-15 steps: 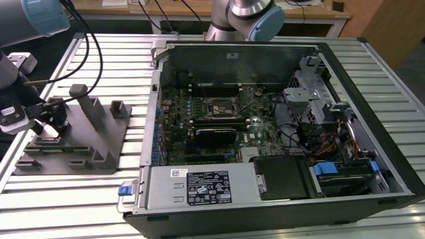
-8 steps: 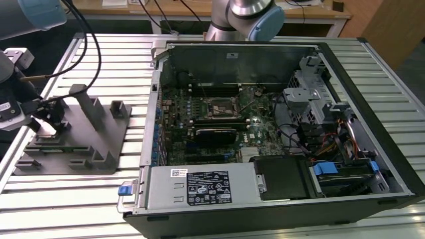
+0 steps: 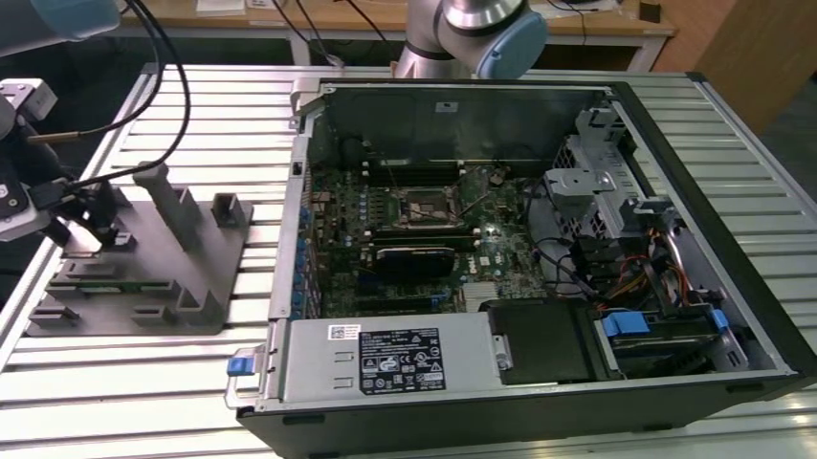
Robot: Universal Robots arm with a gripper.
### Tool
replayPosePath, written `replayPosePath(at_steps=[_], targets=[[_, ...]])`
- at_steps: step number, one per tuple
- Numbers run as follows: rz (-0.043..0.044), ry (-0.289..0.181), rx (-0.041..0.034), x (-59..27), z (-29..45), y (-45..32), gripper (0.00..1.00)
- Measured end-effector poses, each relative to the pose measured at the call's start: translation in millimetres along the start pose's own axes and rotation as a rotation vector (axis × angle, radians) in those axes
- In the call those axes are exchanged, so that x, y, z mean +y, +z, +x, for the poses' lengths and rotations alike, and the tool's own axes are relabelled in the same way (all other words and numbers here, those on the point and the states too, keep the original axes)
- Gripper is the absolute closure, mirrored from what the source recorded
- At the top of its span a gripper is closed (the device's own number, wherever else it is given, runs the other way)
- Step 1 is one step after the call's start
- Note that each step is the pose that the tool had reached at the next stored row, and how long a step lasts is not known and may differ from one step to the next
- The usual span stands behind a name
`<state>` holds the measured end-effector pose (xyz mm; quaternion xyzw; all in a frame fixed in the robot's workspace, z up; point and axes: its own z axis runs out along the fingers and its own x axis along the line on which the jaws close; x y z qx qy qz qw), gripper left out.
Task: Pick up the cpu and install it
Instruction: 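Pick up the cpu and move it towards the insertion slot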
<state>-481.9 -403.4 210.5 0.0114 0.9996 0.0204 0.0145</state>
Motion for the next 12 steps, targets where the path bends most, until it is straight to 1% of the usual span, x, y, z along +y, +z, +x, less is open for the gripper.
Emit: replayPosePath(at_steps=[12], targets=[[-0.0006,0.000,-0.0005,0.8,-0.6,-19.9,0.46]])
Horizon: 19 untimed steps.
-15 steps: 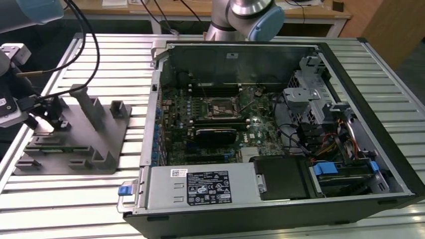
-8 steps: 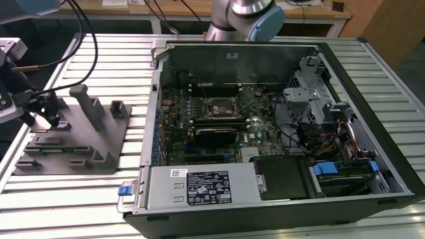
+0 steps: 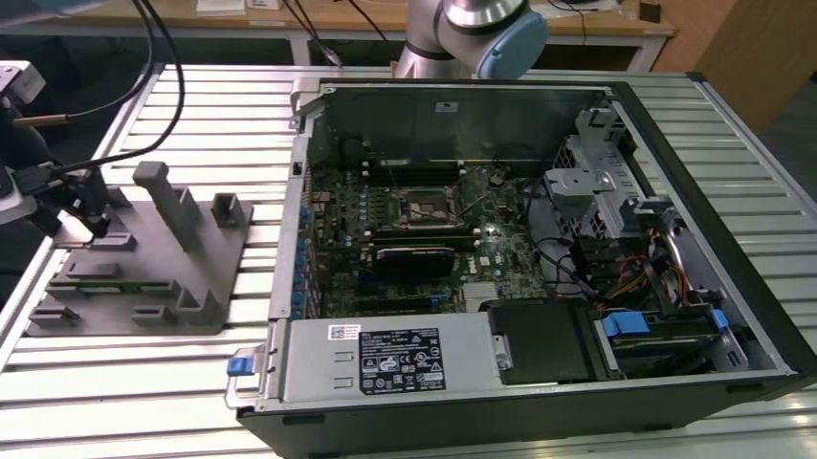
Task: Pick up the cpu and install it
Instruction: 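Pick up the cpu and move it towards the insertion slot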
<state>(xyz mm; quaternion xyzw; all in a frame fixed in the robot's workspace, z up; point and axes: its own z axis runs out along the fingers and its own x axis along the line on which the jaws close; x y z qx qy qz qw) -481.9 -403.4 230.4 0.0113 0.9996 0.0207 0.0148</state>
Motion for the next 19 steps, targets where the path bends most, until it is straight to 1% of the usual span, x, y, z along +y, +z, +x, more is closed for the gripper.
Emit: replayPosePath(at_steps=[11,12,19], targets=[[-0.0016,0.000,-0.0010,0.9,-0.6,-21.9,0.46],[-0.0018,0.000,-0.0016,1.1,-0.8,-27.7,0.46],[-0.0017,0.000,-0.0019,1.5,-1.1,-36.9,0.46]])
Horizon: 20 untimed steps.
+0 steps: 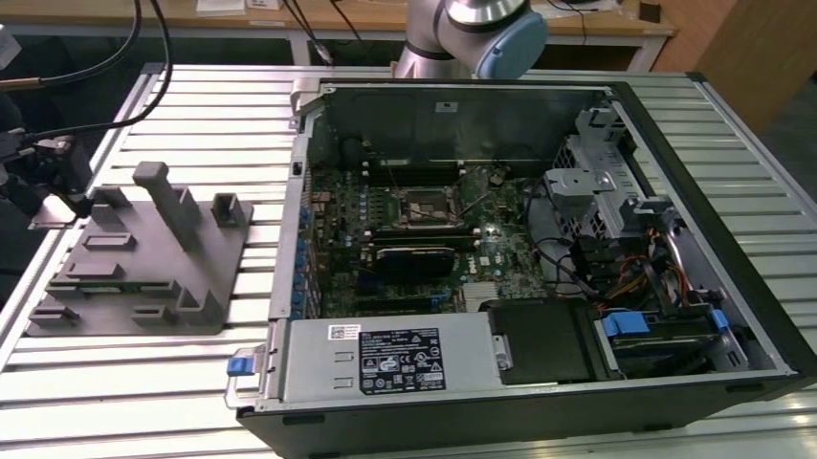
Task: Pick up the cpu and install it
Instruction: 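Pick up the cpu and move it towards the insertion slot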
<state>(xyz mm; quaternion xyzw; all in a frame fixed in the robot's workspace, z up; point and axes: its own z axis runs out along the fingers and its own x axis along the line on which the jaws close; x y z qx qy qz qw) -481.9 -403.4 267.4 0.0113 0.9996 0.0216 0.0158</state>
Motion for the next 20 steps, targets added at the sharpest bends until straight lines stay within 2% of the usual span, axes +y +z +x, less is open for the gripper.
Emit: replayPosePath(at_steps=[20], targets=[[-0.0001,0.000,-0.0001,1.0,-0.7,-23.4,0.46]])
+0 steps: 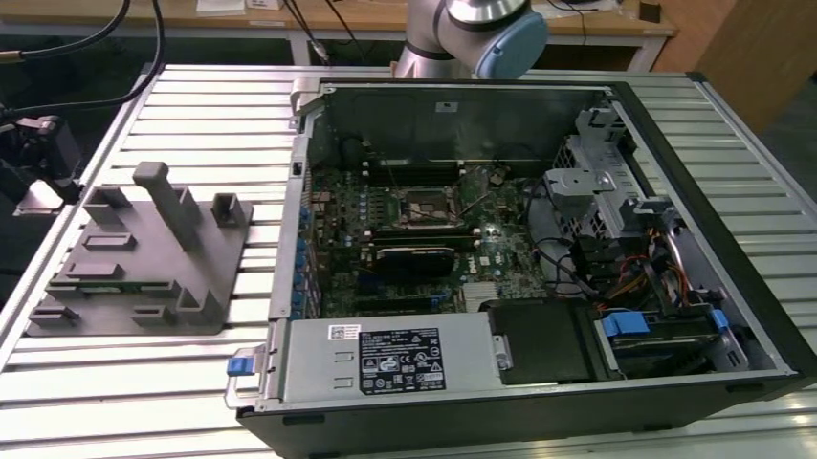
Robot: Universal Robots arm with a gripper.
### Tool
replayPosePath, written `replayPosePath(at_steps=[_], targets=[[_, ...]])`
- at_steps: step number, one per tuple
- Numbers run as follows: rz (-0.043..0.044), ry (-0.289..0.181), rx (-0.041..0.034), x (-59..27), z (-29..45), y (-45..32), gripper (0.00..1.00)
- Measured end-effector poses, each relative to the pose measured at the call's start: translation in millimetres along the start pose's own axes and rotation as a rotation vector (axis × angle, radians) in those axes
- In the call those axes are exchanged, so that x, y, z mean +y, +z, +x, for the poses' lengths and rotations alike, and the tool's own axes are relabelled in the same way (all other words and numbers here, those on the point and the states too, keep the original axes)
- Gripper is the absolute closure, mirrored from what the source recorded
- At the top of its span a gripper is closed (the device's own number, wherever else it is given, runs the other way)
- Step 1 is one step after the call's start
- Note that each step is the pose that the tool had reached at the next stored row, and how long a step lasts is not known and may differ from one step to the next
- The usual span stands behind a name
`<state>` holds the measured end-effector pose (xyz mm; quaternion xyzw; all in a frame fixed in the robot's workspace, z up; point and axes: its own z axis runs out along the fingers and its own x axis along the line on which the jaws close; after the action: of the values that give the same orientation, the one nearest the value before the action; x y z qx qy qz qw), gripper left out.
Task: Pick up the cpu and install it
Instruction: 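Pick up the cpu and move it towards the insertion slot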
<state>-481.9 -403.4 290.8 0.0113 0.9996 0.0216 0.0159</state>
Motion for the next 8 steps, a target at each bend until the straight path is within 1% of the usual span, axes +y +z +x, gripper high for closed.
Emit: replayPosePath(at_steps=[8], targets=[[0.0000,0.000,-0.0001,0.3,-0.2,-7.6,0.46]])
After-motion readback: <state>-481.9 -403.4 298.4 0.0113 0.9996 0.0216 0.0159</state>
